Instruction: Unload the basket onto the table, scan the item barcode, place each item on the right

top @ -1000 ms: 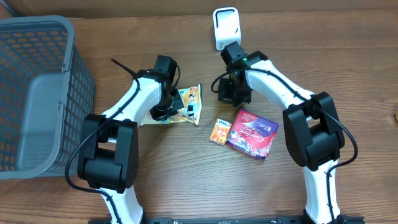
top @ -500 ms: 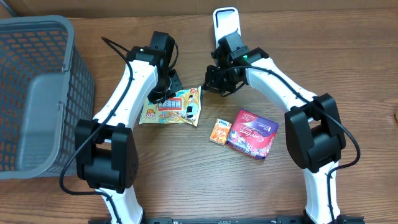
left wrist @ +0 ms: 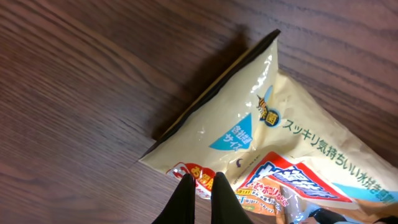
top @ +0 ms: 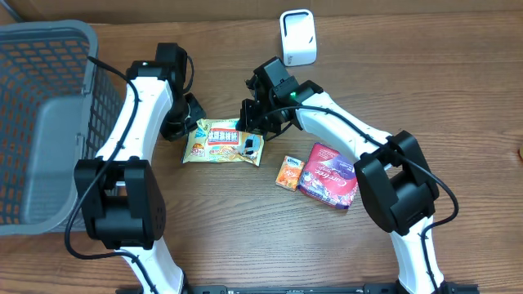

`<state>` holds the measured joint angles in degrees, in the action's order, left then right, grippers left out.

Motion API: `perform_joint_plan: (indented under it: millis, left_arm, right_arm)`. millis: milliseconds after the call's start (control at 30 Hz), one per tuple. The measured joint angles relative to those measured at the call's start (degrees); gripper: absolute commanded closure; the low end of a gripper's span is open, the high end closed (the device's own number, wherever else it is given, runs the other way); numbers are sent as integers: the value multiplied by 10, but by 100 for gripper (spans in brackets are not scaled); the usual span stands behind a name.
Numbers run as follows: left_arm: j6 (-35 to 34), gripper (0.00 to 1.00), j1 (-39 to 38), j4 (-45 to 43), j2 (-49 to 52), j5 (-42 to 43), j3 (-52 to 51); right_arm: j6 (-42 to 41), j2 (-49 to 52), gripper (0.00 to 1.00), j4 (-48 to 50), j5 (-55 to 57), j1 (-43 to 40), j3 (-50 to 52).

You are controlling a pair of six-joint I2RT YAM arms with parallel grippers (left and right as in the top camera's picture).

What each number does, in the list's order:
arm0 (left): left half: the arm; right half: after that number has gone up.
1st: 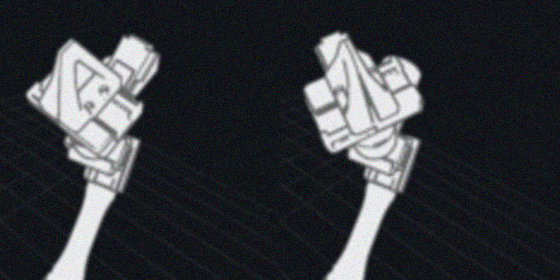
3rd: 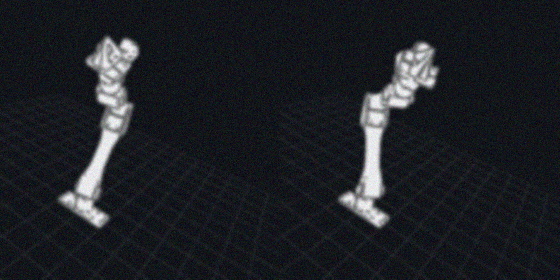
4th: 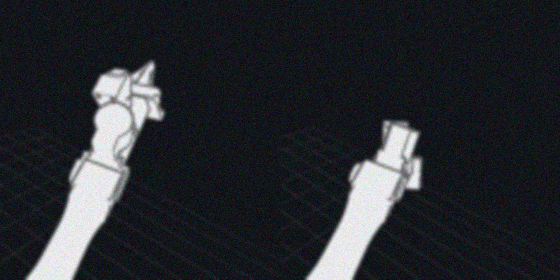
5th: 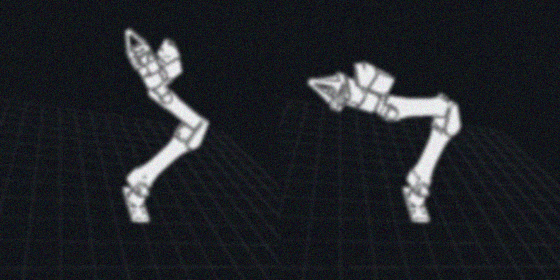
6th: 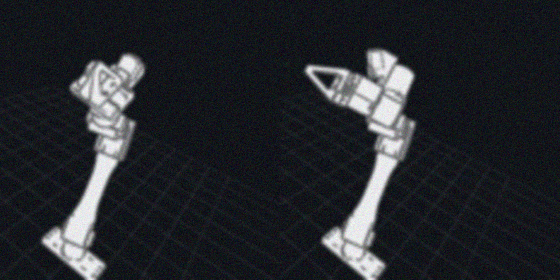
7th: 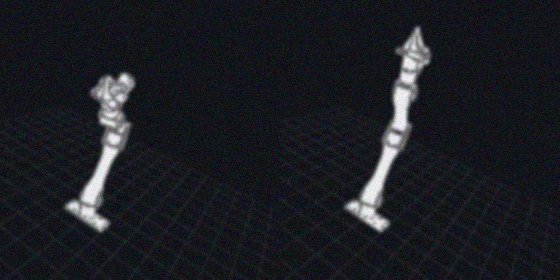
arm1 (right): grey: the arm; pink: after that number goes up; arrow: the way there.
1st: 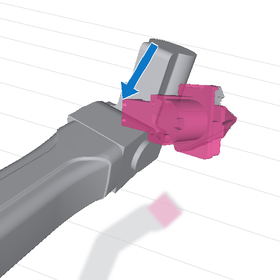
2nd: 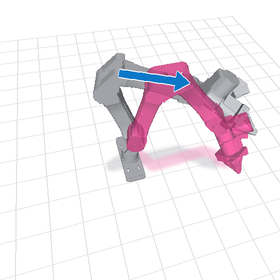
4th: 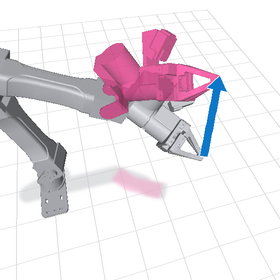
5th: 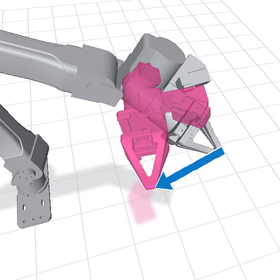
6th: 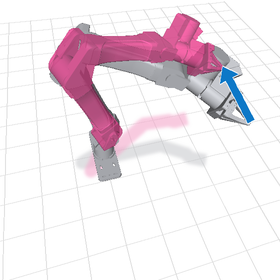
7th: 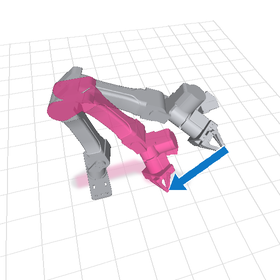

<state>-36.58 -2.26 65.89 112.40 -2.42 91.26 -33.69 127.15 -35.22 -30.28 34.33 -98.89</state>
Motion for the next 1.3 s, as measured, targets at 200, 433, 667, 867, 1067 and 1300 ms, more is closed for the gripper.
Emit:
perform_joint_plan:
  millis: [200, 433, 667, 867, 1067, 1300]
  left_arm:
    - [16, 96, -3, -49, 0, 28, -41]
    - [98, 96, -11, -133, 0, 130, -73]
    - [121, 96, -15, -142, 0, 170, -81]
    - [186, 96, -15, -131, 0, 273, -73]
    - [205, 96, -20, -131, 0, 319, -61]
    - [185, 96, -34, -127, 33, 245, -63]
  right_arm:
    - [-5, 25, 96, -56, 72, -21, 1]
    - [4, 29, 96, -78, 99, -62, 1]
    - [7, 29, 96, -97, 130, -67, 1]
    - [7, 29, 96, -99, 129, -67, 1]
    - [7, 29, 96, -98, 129, -67, 1]
    - [7, 29, 96, -98, 129, -67, 1]
